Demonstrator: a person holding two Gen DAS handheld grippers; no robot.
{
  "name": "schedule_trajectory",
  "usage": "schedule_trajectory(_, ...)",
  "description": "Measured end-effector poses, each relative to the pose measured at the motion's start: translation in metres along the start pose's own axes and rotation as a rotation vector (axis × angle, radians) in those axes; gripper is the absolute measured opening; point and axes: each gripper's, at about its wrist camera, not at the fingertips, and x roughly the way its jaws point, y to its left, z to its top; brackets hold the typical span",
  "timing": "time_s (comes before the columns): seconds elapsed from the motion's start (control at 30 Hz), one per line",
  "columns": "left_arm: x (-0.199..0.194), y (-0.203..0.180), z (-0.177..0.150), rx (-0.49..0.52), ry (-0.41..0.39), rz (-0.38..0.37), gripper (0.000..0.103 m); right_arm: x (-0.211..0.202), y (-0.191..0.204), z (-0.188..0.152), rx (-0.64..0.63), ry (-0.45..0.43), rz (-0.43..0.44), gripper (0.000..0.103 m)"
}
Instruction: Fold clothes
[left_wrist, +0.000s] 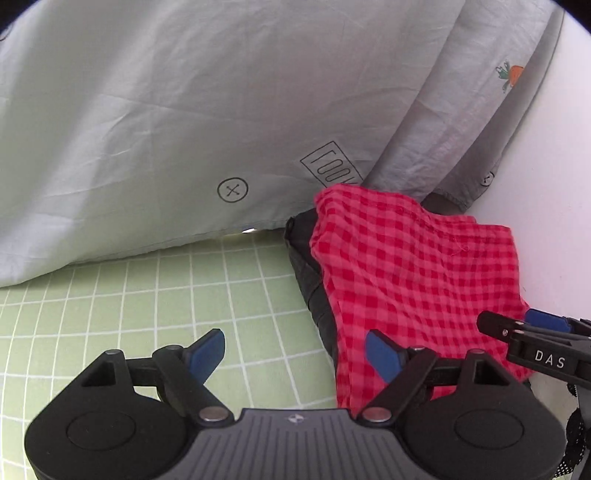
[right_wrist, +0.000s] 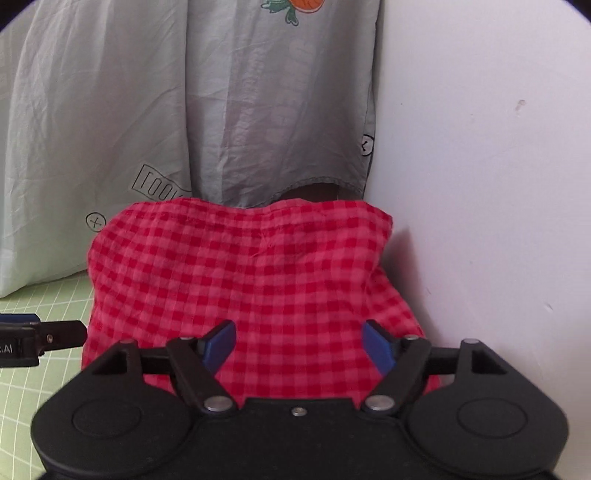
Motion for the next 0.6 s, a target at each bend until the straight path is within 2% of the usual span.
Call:
schedule_trajectory(0.07, -0.019, -0.003, -0.011, 0.026, -0.011, 0.012, 0.095, -0.027, -0.003, -0.006, 0.083, 0.016, -0.027, 0.078)
schedule_trajectory(0.17, -0.053, -0.009, -0.026, 0.057, -0.043, 0.029, 0.099, -0.074, -0.009, -0.024, 0.185, 0.028, 0.010, 0.080)
schedule_trajectory(0.2, -0.066, -0.012, -0.031, 0.056, -0.058, 0.032, 0.103, -0.089, -0.006, -0.029, 0.192, 0.024, 0.003, 0.083)
schedule_trajectory(0.23, -0.079, -0.012, -0.036, 0.045, -0.069, 0.013, 0.103, -0.109, 0.001, -0.035, 0.178, 0.018, -0.010, 0.093)
schedule_trajectory(0.3, -0.106, -0.013, -0.048, 0.019, -0.089, -0.031, 0.103, -0.141, 0.008, -0.050, 0.126, -0.004, -0.025, 0.103)
schedule_trajectory(0.43, -0.155, -0.017, -0.077, -0.008, -0.126, -0.076, 0.103, -0.195, 0.012, -0.083, 0.106, -0.028, -0.021, 0.103)
schedule_trajectory(0.6, -0.200, -0.032, -0.117, 0.054, -0.154, -0.059, 0.103, -0.240, 0.007, -0.122, 0.121, -0.010, -0.010, 0.103)
